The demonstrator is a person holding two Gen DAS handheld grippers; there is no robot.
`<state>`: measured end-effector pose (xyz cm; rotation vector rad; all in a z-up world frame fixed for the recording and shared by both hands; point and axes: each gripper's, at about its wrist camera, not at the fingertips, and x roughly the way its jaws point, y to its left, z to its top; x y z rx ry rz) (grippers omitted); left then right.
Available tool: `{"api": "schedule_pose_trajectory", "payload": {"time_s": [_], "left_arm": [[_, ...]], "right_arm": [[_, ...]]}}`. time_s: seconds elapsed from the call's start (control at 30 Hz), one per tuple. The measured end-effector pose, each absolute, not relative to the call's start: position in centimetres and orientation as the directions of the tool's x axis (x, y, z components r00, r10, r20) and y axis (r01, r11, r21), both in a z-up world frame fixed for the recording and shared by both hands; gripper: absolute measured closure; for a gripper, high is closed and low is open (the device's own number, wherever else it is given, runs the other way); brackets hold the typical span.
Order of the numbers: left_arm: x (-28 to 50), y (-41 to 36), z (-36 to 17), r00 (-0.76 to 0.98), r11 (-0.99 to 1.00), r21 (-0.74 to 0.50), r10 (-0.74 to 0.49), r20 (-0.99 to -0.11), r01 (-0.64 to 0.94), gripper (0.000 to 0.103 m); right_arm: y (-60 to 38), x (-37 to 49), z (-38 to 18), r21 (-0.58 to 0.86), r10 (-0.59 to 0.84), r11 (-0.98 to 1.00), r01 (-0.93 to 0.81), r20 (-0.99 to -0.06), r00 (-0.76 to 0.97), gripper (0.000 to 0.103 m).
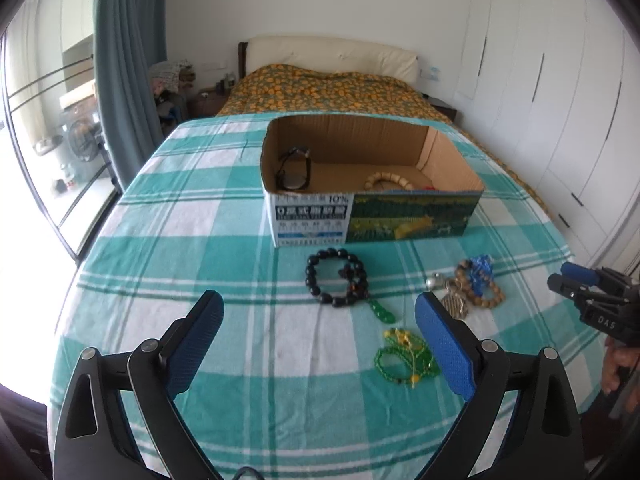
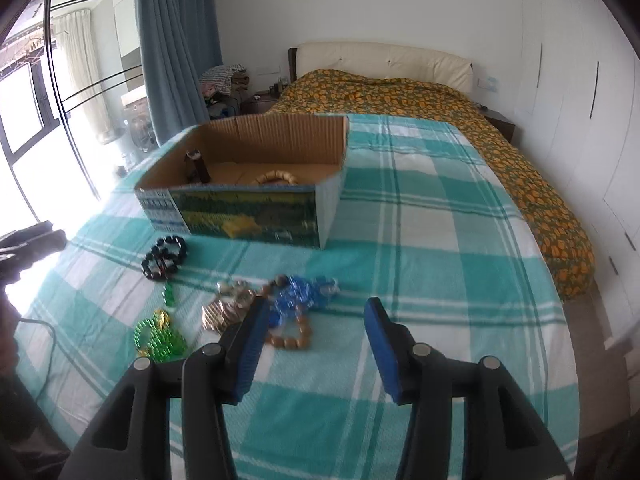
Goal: Organize jewelry
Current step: 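Withdraw both open tools from the box back over the bed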
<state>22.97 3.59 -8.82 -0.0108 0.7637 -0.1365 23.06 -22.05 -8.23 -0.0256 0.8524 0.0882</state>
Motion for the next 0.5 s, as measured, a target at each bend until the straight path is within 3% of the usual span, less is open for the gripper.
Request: {"api": "schedule_pose_trajectory", "payload": {"time_s": [0.17, 0.37, 0.5], "left_arm": [[19.4, 3.0, -12.8, 0.695, 0.996, -0.018, -0.071, -0.715, 0.084, 0.005], [18.7, 3.3, -16.7, 0.642, 0.997, -0.079, -0.068, -0.763, 0.012, 0.005], [18.9, 2.5, -17.8, 0.653, 0.999, -0.034, -0.036, -0.757, 0.015, 0.005]], "right_arm": [[-24.6, 19.0, -12.2, 0.057, 0.031, 0.998, 0.023, -0.785, 0.618, 0.053], [-25.5, 16.9, -13.0, 0.036, -0.012, 0.997, 0.062, -0.767, 0.642, 0.053], [-25.9, 16.5, -13.4, 0.046, -0.018, 0.996, 0.081, -0.761, 0.648, 0.053]]}}
